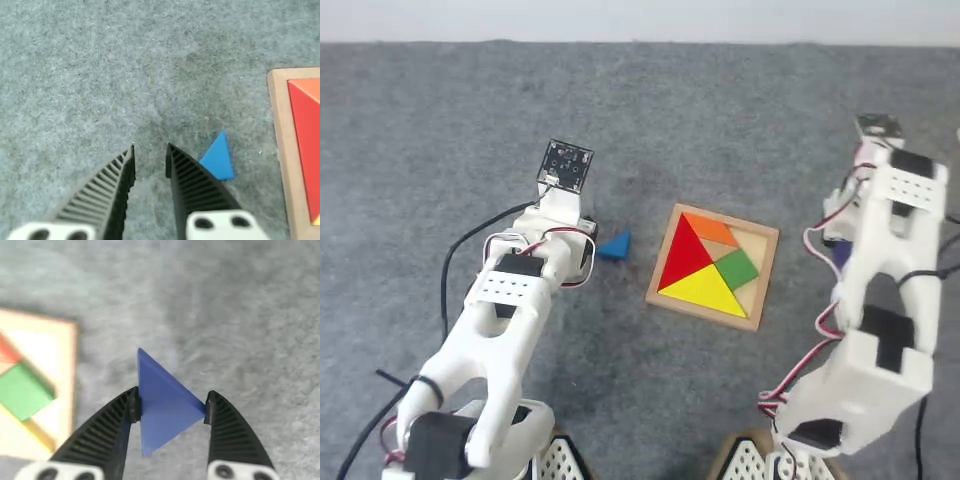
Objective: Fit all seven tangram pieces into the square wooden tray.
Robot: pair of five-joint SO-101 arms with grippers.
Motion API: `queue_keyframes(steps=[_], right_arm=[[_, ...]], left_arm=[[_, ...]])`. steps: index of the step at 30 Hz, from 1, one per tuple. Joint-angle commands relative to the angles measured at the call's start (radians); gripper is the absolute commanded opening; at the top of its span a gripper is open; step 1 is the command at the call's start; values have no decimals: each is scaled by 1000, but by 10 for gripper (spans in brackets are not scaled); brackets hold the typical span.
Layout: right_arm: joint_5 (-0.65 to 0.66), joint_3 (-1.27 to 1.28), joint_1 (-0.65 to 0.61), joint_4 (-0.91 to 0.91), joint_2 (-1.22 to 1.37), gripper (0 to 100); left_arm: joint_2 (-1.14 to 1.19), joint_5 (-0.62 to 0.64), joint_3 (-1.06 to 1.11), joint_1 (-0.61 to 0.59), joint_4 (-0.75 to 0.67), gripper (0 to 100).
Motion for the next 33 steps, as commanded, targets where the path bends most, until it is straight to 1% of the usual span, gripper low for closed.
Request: queue_keyframes(steps=[1, 8, 11, 14, 18, 25, 29, 33], right_arm=[[-31, -14, -87, 28, -102, 140], [-95, -14, -272, 82, -137, 140], [-133, 18, -331, 77, -140, 141], [-91, 101, -375, 7, -153, 141], [-72, 193, -378, -70, -160, 140], [-100, 267, -383, -73, -162, 141], [-104, 261, -372, -82, -163, 141], [-101, 196, -323, -124, -153, 140]], left_arm=[[-46, -11, -10, -3, -29, 104], [-46, -8, -8, -2, -29, 104], [-46, -9, -7, -5, -29, 104], [-46, -9, -7, -5, -29, 104], [-44, -11, -7, -3, -29, 105], [-44, -11, -10, -5, -29, 105], [-44, -11, -10, -5, -29, 105], [-44, -11, -7, -5, -29, 105]])
